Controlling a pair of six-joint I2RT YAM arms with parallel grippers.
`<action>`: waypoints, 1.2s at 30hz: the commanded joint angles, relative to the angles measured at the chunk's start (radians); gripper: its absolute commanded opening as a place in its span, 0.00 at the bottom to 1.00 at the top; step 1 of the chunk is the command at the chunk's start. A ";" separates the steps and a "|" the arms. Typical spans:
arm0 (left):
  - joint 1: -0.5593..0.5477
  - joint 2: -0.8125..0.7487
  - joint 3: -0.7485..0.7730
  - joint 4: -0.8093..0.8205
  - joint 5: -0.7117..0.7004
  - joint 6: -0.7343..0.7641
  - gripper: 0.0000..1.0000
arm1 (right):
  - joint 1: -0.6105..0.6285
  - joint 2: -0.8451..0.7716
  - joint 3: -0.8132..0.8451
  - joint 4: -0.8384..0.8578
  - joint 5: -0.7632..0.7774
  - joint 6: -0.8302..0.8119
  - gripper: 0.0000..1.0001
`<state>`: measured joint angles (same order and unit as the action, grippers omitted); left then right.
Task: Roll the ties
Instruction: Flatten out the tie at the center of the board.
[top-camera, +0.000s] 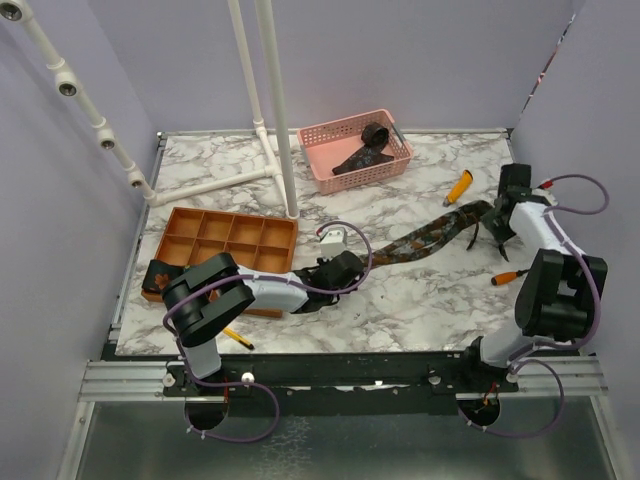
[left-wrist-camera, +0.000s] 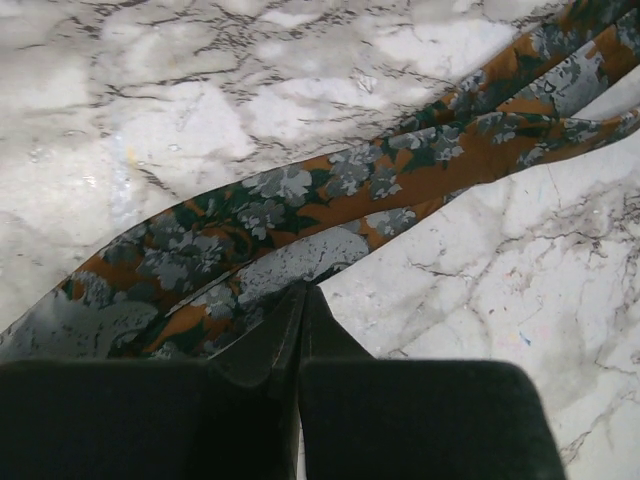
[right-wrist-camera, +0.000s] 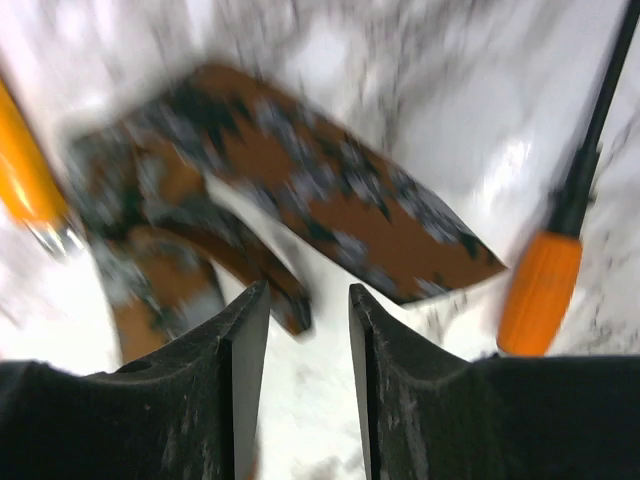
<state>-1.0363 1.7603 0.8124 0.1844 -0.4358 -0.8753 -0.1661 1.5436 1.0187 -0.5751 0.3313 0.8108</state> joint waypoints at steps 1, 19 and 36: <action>0.024 0.012 -0.069 -0.173 -0.037 -0.005 0.00 | -0.092 0.060 0.159 -0.041 0.178 0.106 0.42; 0.056 -0.088 -0.103 -0.183 -0.042 0.030 0.00 | 0.007 0.017 -0.011 0.058 0.006 -0.046 0.36; 0.059 -0.168 -0.183 -0.217 -0.054 0.011 0.00 | -0.152 0.402 0.489 0.164 -0.027 -0.084 0.52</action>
<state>-0.9829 1.6047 0.6811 0.1047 -0.4652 -0.8749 -0.3195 1.9427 1.4853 -0.4641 0.3637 0.7776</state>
